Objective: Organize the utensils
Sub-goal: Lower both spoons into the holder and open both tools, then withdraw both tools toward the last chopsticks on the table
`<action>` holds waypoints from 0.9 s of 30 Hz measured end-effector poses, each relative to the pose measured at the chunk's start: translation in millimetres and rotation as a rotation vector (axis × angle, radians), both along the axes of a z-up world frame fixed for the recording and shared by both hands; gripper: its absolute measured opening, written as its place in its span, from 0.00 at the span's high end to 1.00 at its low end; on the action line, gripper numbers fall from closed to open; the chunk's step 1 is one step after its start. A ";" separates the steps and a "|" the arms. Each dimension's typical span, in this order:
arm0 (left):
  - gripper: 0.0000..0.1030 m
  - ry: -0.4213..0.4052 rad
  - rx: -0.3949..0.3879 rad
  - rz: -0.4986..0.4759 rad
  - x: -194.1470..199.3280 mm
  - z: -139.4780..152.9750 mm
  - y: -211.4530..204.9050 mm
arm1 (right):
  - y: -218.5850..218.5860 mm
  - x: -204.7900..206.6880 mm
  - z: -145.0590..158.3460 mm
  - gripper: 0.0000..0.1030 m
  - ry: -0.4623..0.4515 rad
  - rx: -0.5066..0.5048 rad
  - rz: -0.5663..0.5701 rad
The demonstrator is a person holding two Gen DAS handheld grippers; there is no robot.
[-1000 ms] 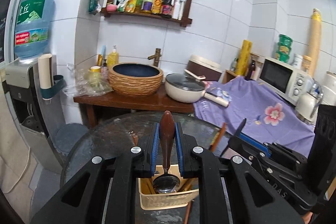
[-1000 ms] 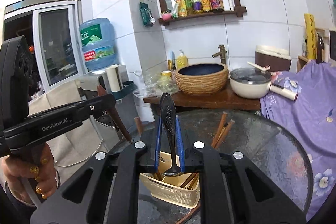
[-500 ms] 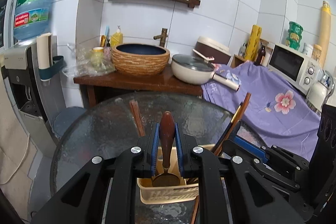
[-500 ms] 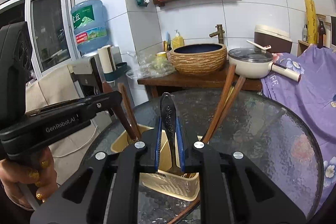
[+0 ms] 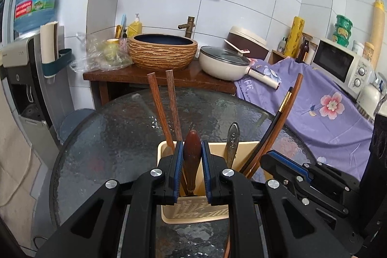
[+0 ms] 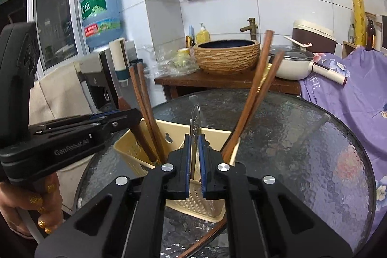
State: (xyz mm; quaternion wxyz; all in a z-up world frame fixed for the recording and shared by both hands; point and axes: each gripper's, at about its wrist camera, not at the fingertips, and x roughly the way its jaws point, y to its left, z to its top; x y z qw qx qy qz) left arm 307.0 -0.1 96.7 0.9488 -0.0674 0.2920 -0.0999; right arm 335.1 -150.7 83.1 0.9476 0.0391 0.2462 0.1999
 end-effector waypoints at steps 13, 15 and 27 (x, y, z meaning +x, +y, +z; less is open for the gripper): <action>0.36 -0.046 -0.031 0.005 -63.9 -24.2 13.4 | -16.5 -51.2 -46.8 0.57 0.062 -0.018 -0.038; 0.36 -0.017 -0.009 0.018 -71.6 -39.7 17.0 | -12.1 -55.1 -70.0 0.56 0.148 -0.058 -0.026; 0.35 0.134 0.031 0.020 -92.4 -106.5 25.5 | 23.5 -72.0 -135.9 0.56 0.305 -0.244 0.007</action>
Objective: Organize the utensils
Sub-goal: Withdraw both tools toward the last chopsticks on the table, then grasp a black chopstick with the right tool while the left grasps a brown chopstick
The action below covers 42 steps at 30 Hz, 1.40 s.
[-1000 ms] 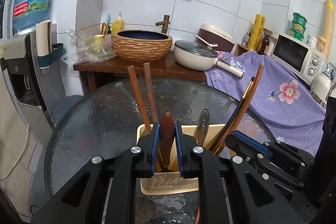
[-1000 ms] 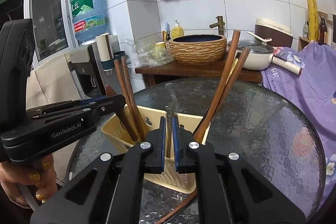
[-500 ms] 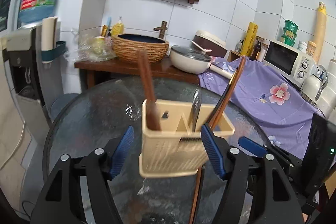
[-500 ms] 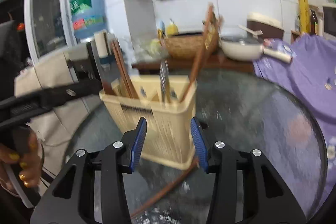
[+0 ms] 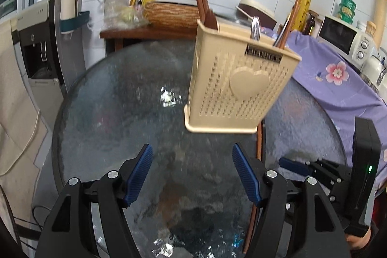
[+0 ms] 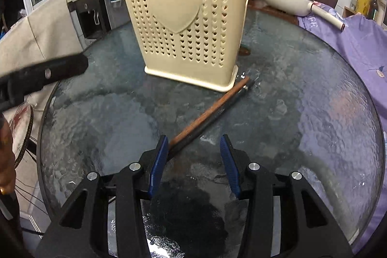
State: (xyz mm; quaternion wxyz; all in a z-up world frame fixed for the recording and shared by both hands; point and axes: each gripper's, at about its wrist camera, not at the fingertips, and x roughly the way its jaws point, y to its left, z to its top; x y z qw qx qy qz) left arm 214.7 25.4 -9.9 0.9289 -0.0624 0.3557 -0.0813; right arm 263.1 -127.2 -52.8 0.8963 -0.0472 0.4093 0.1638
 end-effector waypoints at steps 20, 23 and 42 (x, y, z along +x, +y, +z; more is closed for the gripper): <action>0.36 0.079 0.159 -0.204 12.2 -24.7 -75.1 | -52.8 -10.3 -2.8 0.52 0.109 -0.070 -0.047; 0.40 0.096 0.208 -0.251 20.9 -29.7 -94.1 | -57.1 2.9 -3.0 0.52 0.128 -0.076 -0.044; 0.92 0.196 0.253 -0.299 10.3 -50.8 -92.7 | -79.6 2.3 -2.8 0.93 0.159 -0.083 -0.026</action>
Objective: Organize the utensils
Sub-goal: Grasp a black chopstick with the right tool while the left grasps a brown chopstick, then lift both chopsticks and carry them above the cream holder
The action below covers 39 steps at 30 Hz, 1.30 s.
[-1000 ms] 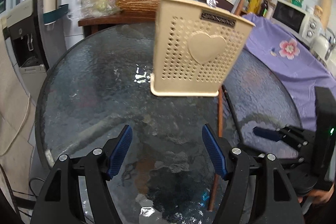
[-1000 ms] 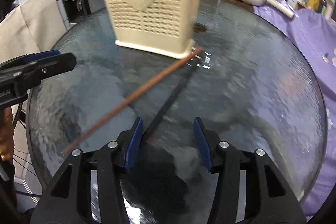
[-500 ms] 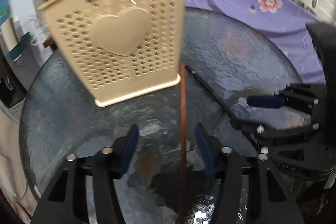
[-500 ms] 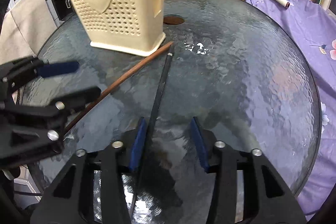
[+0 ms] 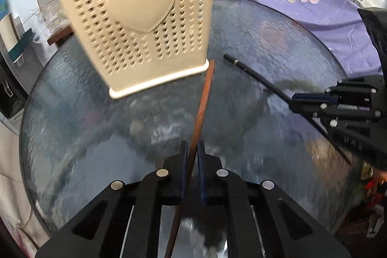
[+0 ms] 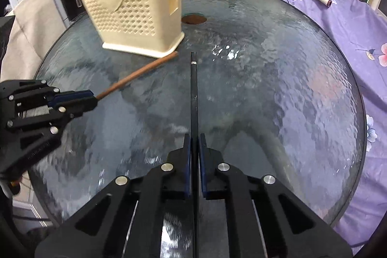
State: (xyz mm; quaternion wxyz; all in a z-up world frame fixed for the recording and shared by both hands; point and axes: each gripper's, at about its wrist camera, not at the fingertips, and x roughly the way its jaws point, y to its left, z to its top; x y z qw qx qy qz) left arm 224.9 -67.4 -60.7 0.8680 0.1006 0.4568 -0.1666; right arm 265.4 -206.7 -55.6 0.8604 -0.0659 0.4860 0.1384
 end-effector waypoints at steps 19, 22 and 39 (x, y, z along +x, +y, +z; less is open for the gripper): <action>0.63 0.015 0.053 -0.031 31.9 2.4 -25.7 | 4.8 36.6 4.6 0.75 0.032 0.034 -0.007; 0.70 0.015 0.059 -0.031 41.0 2.9 -29.9 | 7.1 39.5 3.7 0.75 0.020 0.009 0.009; 0.93 0.020 0.008 -0.014 44.6 2.9 -23.0 | 23.7 42.0 0.5 0.92 -0.013 -0.006 0.068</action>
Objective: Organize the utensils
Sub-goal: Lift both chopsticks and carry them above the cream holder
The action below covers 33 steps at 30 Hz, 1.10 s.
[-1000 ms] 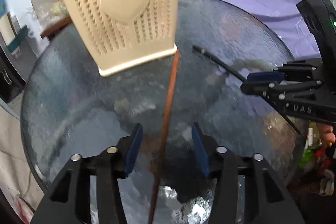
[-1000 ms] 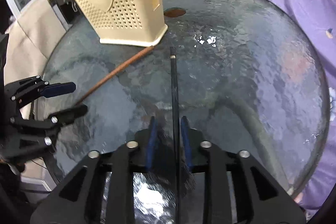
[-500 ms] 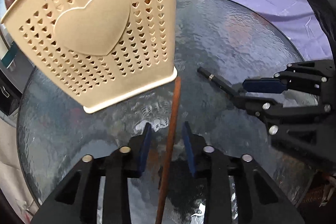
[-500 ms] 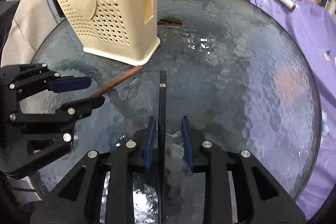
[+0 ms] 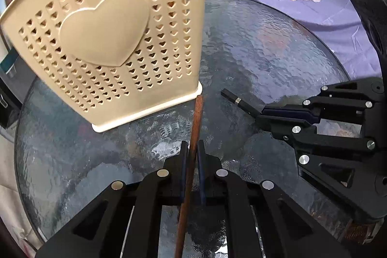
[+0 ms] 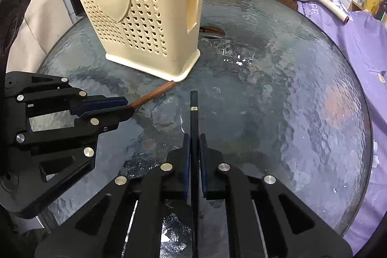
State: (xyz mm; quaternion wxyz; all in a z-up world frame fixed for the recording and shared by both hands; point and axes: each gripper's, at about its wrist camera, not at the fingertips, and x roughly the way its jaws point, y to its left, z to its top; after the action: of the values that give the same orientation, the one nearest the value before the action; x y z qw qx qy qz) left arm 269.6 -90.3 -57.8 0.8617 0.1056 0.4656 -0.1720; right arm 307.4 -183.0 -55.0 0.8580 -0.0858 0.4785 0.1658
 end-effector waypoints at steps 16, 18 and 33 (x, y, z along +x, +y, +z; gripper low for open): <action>0.94 -0.138 -0.189 0.074 -47.4 69.1 56.0 | -25.6 -37.6 49.8 0.92 -0.118 0.252 -0.033; 0.94 -0.172 -0.208 0.075 -56.5 82.4 60.8 | -29.0 -42.3 60.7 0.92 -0.139 0.295 -0.038; 0.94 -0.275 -0.293 0.112 -74.2 126.2 69.7 | -31.1 -60.4 117.3 0.92 -0.262 0.431 -0.039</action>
State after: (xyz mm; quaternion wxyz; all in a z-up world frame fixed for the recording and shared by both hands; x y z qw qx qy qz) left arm 195.3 -20.7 68.4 0.9314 -0.0247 0.3189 -0.1737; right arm 247.0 -214.1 62.2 0.9143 0.0879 0.3181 0.2348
